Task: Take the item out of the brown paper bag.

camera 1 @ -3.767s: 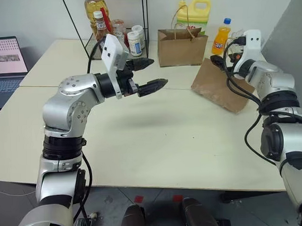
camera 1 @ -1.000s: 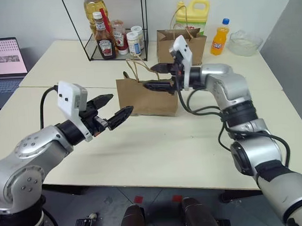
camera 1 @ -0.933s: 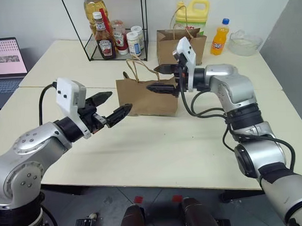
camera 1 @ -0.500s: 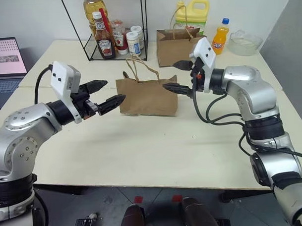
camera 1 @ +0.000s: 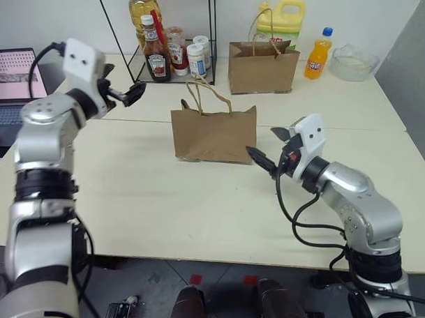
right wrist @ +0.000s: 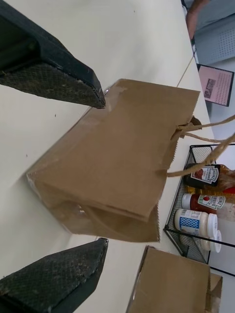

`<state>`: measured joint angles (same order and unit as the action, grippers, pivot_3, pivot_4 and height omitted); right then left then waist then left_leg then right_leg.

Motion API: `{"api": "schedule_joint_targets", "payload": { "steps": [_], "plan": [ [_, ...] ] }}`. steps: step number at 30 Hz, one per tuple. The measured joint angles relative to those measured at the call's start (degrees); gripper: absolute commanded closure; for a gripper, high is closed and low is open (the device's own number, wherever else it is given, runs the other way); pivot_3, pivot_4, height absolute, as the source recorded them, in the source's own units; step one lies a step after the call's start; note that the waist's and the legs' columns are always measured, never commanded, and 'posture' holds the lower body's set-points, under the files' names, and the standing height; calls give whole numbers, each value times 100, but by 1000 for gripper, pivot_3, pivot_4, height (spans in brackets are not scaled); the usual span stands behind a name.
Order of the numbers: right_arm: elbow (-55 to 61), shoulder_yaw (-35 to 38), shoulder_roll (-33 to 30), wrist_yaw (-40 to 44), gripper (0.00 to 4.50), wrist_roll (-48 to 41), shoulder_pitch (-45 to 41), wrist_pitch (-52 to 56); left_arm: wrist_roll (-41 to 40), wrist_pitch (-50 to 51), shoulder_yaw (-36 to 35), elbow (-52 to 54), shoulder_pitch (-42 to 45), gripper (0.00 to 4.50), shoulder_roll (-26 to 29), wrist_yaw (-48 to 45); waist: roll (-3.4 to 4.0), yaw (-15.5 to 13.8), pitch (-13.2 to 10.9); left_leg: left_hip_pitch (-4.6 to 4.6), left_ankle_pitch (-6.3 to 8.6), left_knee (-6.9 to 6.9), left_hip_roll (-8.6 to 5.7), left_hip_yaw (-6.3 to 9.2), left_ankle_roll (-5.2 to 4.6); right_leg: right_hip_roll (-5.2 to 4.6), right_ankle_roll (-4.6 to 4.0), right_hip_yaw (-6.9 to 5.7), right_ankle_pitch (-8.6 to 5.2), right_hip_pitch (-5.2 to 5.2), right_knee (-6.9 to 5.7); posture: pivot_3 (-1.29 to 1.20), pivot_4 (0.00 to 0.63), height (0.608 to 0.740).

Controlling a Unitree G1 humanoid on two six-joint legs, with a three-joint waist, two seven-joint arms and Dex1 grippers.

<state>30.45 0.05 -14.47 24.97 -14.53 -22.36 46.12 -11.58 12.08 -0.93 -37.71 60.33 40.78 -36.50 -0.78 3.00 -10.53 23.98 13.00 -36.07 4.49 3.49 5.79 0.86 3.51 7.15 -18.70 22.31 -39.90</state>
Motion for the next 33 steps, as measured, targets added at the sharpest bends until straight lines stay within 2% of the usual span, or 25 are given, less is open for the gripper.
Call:
{"api": "schedule_joint_targets", "payload": {
  "steps": [4, 7, 10, 17, 23, 26, 33],
  "plan": [
    [169, -176, 109, -317, 52, 7, 341, 0, 792, -1123, 368, -1837, 1100, 0, -486, 345, -6, -2, 0, 7, 1, 4, -1, 2, -1, 0, 0, -2, 0, 4, 8, 0, 150, 740],
    [216, -181, 136, -529, 52, 18, 377, -7, 1200, -1617, 528, -2655, 1550, 0, -689, 498, -7, 36, 0, 4, 1, 9, -1, 3, -2, 1, 0, -3, 0, 6, 6, 0, 150, 740],
    [225, -186, 170, -683, 52, 32, 380, -32, 1518, -1821, 723, -3068, 1655, 0, -839, 217, -7, 43, 0, 2, 1, 9, -1, 2, -1, 2, 0, -3, -1, 6, 3, 0, 150, 740],
    [216, -180, 137, -800, 52, -3, 376, -75, 1757, -2000, 947, -3135, 1616, 0, -882, -1444, -7, 41, -1, 5, 0, 8, -1, 3, 0, 2, 0, -3, -1, 5, 0, 0, 150, 740],
    [-15, -152, 114, -781, 52, -17, 228, -187, 1718, -1773, 958, -2190, 1129, 0, -698, -2667, -7, 59, -1, 2, 0, 7, 1, 3, -1, 2, 0, -2, -1, 4, -4, 0, 150, 740],
    [-225, -133, 105, -751, 52, -20, 114, -253, 1597, -1273, 953, -1154, 593, 0, -451, -3159, -7, 87, -1, 1, -1, 7, 4, 5, 0, 2, -1, -4, -1, 3, -7, 0, 150, 740],
    [-666, -142, 30, -536, 52, -46, -76, -452, 990, 663, 790, 2297, -1161, 0, 308, -3644, -6, 174, -1, -2, -1, 3, 6, 9, 0, 2, -2, -3, -2, -1, -11, 0, 150, 740]
  ]
}}
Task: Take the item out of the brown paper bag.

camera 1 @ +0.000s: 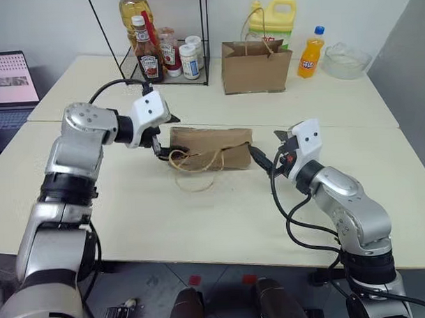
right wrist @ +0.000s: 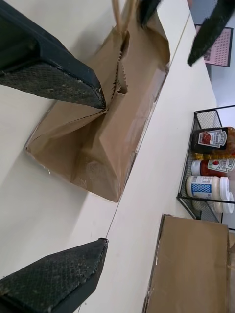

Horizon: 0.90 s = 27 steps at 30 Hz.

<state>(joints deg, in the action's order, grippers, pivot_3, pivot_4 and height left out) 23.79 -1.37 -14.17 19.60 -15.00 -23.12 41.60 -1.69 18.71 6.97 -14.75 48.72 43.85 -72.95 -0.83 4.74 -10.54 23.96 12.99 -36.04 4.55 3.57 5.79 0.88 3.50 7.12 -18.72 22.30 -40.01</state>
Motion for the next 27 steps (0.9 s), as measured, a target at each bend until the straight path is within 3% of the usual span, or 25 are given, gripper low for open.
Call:
{"api": "schedule_joint_targets", "payload": {
  "steps": [6, 9, 17, 23, 27],
  "plan": [
    [-222, 6, -95, 154, 52, -30, -51, -135, -605, 1522, -185, 2213, -1031, 0, 430, 64, 0, 4, 0, -1, 0, -2, 0, 1, -1, 1, 1, 1, -1, -3, 2, 0, 150, 740],
    [-293, -3, -97, 197, 52, -35, -67, -179, -841, 1851, -239, 2754, -1174, 0, 684, 111, -1, 1, 0, -2, 0, -2, -1, 1, -2, 2, 1, 1, -1, -4, 3, 0, 150, 740],
    [-516, -35, -122, 385, 52, -33, -110, -273, -1541, 2093, -787, 3258, -1704, 0, 1507, -185, 0, 8, -1, -4, 0, 0, 1, -2, -2, 4, -2, 3, -4, -2, 3, 0, 150, 740],
    [-615, -45, -166, 434, 52, -31, -121, -358, -2029, 2181, -921, 3564, -1936, 0, 1531, -90, -5, -15, -4, -3, 0, -2, 0, 0, -2, 4, -3, 1, -6, -3, 5, 0, 150, 740],
    [-610, -38, -253, 454, 52, -29, -106, -362, -1965, 2037, -1036, 2752, -1526, 0, 1511, 312, -5, -10, -4, -5, 0, -1, 2, 1, -3, 6, -4, 0, -6, -1, 3, 0, 150, 740]
  ]
}}
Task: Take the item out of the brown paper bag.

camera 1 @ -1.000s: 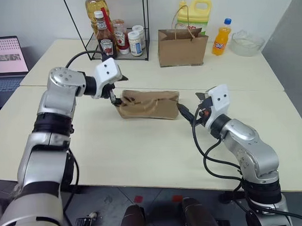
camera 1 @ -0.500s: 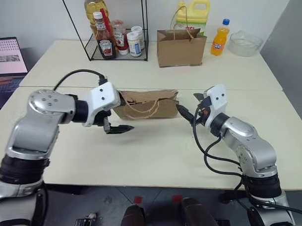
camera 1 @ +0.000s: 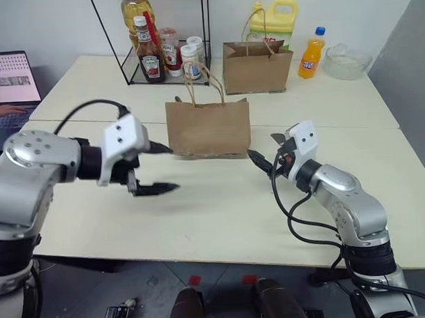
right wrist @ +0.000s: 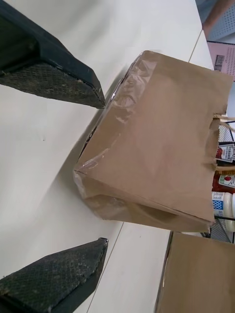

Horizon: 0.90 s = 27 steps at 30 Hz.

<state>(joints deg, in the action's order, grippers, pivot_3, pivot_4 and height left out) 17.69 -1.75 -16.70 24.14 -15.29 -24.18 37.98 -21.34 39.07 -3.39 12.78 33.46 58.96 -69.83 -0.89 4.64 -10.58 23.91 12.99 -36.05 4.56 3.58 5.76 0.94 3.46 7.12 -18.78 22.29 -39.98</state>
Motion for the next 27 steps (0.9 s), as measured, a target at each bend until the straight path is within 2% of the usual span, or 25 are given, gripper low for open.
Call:
{"api": "schedule_joint_targets", "payload": {
  "steps": [5, 10, 14, 17, 22, 27],
  "plan": [
    [72, 39, -26, -42, 52, -15, 78, 8, 638, -843, -95, -1945, 1072, 0, -434, 1076, 0, -6, 0, 0, 0, -1, -1, 0, 0, -1, 0, -1, 0, -1, 0, 0, 150, 740],
    [750, 39, -115, 397, 52, -763, 198, 410, 1638, -2185, 176, -4541, 2437, 0, -1444, 2589, 0, -109, 0, 3, 0, -2, -5, 2, 1, -4, -1, -6, 2, -2, -1, 0, 150, 740],
    [1464, -21, -285, 726, 52, -1579, 260, 1044, 2160, -3216, 449, -6383, 3294, 0, -2234, 3396, -3, -176, 0, 13, 0, -2, -7, 9, 0, -6, -2, -12, 2, -1, 3, 0, 150, 740],
    [1604, -7, -376, 639, 52, -1749, 158, 1270, 2412, -3775, 527, -7551, 3907, 0, -2671, 3886, -4, -182, -1, 14, 0, -2, -8, 10, 0, -6, -2, -12, 2, 0, 4, 0, 150, 740],
    [1450, 5, -532, 148, 52, -1346, 86, 1177, 2646, -4118, 554, -8381, 4390, 0, -3049, 3988, -4, -134, 0, 10, -1, -1, -8, 9, 0, -4, -1, -12, 2, 0, 0, 0, 150, 740],
    [1189, 118, -479, -284, 52, -1052, 89, 1035, 2773, -4115, 717, -8644, 4418, 0, -3160, 2828, -3, -122, 0, 10, -2, 0, -8, 8, 3, -4, -1, -12, 2, 1, -1, 0, 150, 740]
  ]
}}
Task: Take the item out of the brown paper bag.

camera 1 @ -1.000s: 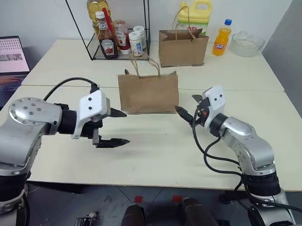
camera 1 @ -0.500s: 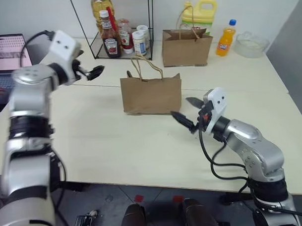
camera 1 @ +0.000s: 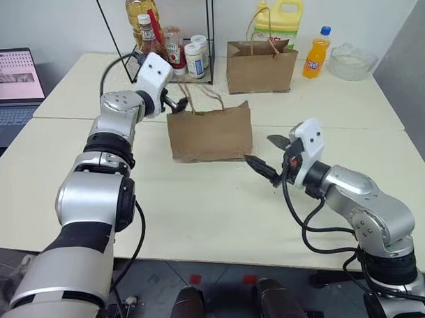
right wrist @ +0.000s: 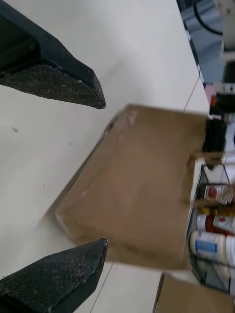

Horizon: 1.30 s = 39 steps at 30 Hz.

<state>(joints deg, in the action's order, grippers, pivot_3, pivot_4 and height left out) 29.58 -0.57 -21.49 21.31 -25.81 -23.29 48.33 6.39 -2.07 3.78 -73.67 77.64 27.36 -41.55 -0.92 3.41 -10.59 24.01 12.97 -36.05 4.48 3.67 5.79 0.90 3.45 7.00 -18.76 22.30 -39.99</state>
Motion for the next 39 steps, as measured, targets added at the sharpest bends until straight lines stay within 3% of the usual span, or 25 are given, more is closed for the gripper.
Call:
{"api": "schedule_joint_targets", "payload": {
  "steps": [7, 11, 14, 20, 23, 29, 34, 39],
  "plan": [
    [-525, 212, -22, -265, 52, 314, -12, -325, 145, 77, 325, 216, -53, 0, 325, -1936, 0, 5, 0, -1, 1, 0, 0, 0, -1, 0, 0, 1, 0, -1, -1, 0, 150, 740],
    [-1030, 270, -61, -271, 52, 521, -174, -582, 142, 330, 489, 1195, -404, 0, 504, -2724, 1, 28, 0, -3, 0, 0, 1, -1, -1, 0, 0, 3, 0, -1, -2, 0, 150, 740],
    [-1241, 271, -86, -256, 52, 660, -280, -731, 125, 880, 548, 2497, -948, 0, 640, -2916, 1, 48, 0, -5, -2, 2, 4, 0, 1, 0, 0, 3, 0, -2, -6, 0, 150, 740],
    [-1574, 234, -23, -205, 52, 701, -396, -936, -3, 3165, 616, 6001, -2441, 0, 1107, -3077, 3, 128, 1, -5, -11, 0, 4, 2, 18, -1, 0, 5, 0, -6, -10, 0, 150, 740],
    [-1691, 238, 7, -199, 52, 743, -454, -1033, -166, 3917, 768, 7101, -3026, 0, 1260, -3174, 2, 129, 1, -7, -11, -2, 4, 4, 15, 0, 0, 3, 0, -7, -11, 0, 150, 740],
    [-1776, 194, 71, -151, 52, 796, -484, -1116, -524, 4799, 830, 8368, -3603, 0, 1836, -3184, 2, 134, 1, -11, -7, -1, 4, 3, 1, 2, 0, 6, 0, -7, -10, 0, 150, 740],
    [-1855, 194, 156, -147, 52, 840, -484, -1162, -817, 4976, 832, 8702, -3788, 0, 2262, -3228, 2, 133, 1, -9, -7, -1, 4, 3, 1, 2, 0, 6, 0, -7, -8, 0, 150, 740],
    [-1866, 197, 178, -139, 52, 881, -474, -1184, -1021, 4211, 832, 8888, -4114, 0, 2828, -3546, 2, 129, 0, -10, -6, 2, 6, 2, 1, 2, -1, 5, -1, -3, -8, 0, 150, 740]
  ]
}}
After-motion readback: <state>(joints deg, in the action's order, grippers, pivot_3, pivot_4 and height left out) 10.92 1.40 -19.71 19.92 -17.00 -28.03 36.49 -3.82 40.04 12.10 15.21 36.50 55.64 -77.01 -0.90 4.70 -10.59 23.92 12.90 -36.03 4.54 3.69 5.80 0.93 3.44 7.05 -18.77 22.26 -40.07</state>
